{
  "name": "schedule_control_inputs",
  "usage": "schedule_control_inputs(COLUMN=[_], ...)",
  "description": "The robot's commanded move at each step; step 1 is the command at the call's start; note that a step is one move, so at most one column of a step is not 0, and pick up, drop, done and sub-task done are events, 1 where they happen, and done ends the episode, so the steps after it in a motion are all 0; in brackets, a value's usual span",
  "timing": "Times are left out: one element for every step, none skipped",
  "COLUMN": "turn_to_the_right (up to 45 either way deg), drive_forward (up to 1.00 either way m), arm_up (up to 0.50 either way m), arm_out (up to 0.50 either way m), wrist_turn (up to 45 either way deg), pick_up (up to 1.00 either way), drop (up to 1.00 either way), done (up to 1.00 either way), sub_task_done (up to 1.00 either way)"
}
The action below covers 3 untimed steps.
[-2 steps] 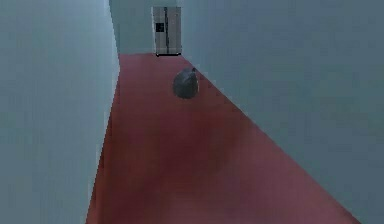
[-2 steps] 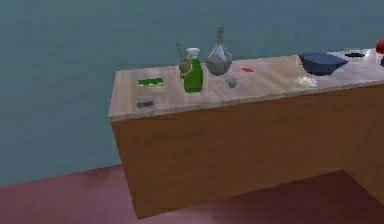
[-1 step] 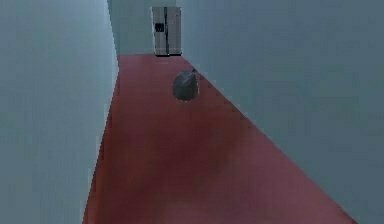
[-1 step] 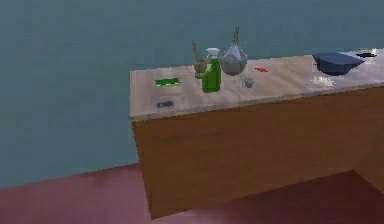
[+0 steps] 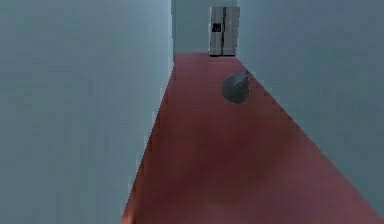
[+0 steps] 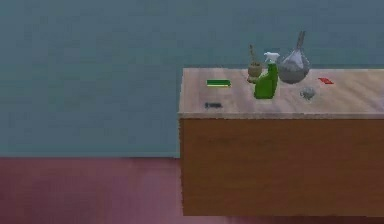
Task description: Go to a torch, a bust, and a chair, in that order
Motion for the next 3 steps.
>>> schedule_control_inputs(turn_to_the_right=[0.0,0.0,0.0], drive_forward=[1.00,1.00,1.00], arm_up=[0.00,0.00,0.00], arm_out=[0.00,0.00,0.00], wrist_turn=[0.0,0.0,0.0], pick_up=[0.00,0.00,0.00], drop=[0.00,0.00,0.00], done=[0.00,0.00,0.00], sub_task_done=[0.00,0.00,0.00])
